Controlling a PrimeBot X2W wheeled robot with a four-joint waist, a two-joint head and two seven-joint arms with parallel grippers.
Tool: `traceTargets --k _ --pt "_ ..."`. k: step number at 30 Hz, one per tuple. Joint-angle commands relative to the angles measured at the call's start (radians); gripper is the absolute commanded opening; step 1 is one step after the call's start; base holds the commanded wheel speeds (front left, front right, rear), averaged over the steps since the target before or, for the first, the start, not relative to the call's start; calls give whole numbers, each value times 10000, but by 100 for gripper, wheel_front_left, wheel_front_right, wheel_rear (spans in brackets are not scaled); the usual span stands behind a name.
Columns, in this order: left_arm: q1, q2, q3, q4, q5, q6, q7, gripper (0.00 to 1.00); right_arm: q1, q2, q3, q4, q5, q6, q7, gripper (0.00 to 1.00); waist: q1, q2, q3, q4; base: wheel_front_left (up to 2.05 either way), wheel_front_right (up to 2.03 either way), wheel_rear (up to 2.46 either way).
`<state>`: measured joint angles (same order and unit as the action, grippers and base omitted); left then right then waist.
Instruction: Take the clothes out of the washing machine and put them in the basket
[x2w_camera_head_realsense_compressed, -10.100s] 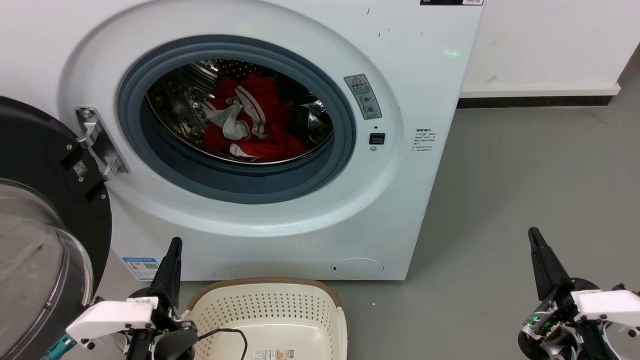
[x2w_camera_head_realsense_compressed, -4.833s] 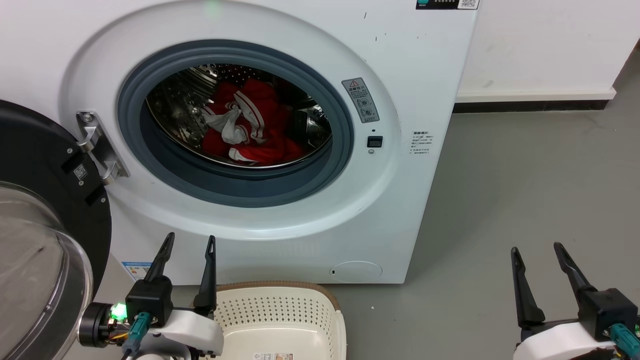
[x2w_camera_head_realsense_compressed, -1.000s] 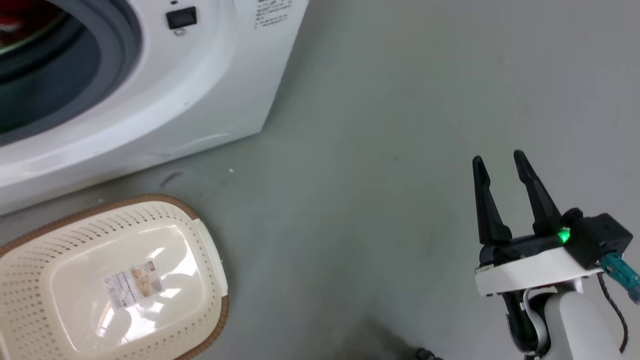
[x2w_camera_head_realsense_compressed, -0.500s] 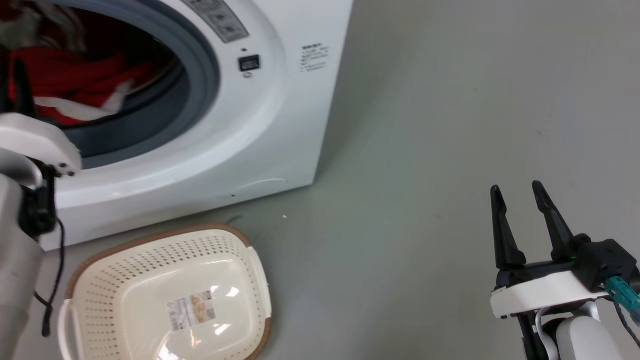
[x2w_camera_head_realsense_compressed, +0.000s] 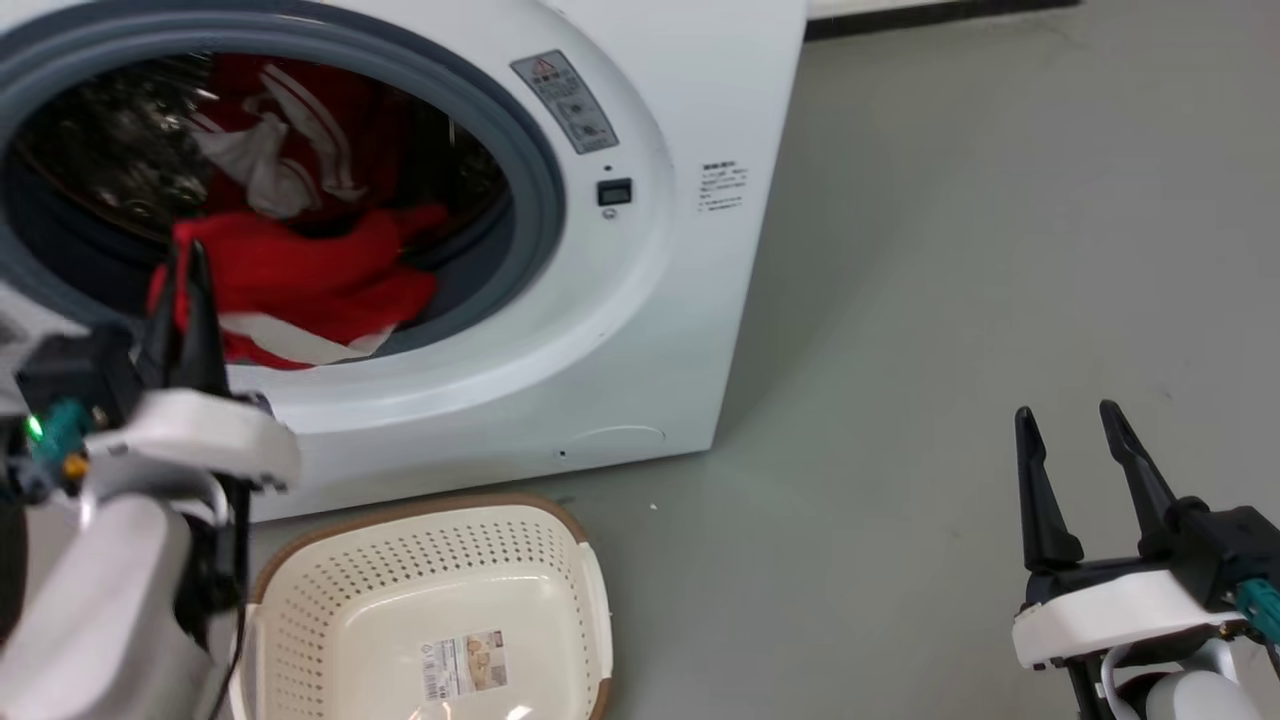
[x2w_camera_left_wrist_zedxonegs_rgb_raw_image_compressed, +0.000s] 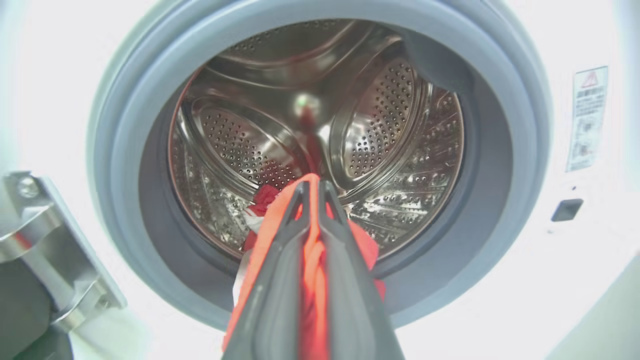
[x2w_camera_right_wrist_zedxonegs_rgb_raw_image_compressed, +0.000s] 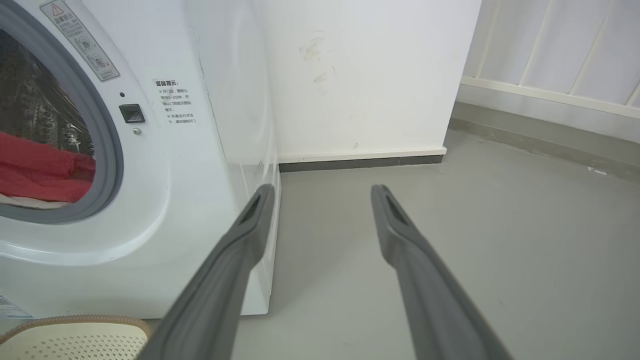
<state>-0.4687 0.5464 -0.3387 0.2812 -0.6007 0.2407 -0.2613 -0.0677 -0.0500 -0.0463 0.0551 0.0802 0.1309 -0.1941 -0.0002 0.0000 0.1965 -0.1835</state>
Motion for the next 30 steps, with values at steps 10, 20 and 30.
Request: traceTargets --k 10,20,30 --pt "2760 -627 39 -2121 373 446 -43 0 439 -5 -124 -435 -105 -3 353 100 2 0 -590 687 0 0 0" --pt "4156 -1362 -578 -1429 47 440 -17 0 376 -5 -34 -658 -20 -3 410 100 2 0 -282 803 0 0 0" --pt "3783 -2471 -240 1448 -232 -520 -37 0 -50 -5 66 -680 53 -3 298 100 2 0 845 329 0 0 0"
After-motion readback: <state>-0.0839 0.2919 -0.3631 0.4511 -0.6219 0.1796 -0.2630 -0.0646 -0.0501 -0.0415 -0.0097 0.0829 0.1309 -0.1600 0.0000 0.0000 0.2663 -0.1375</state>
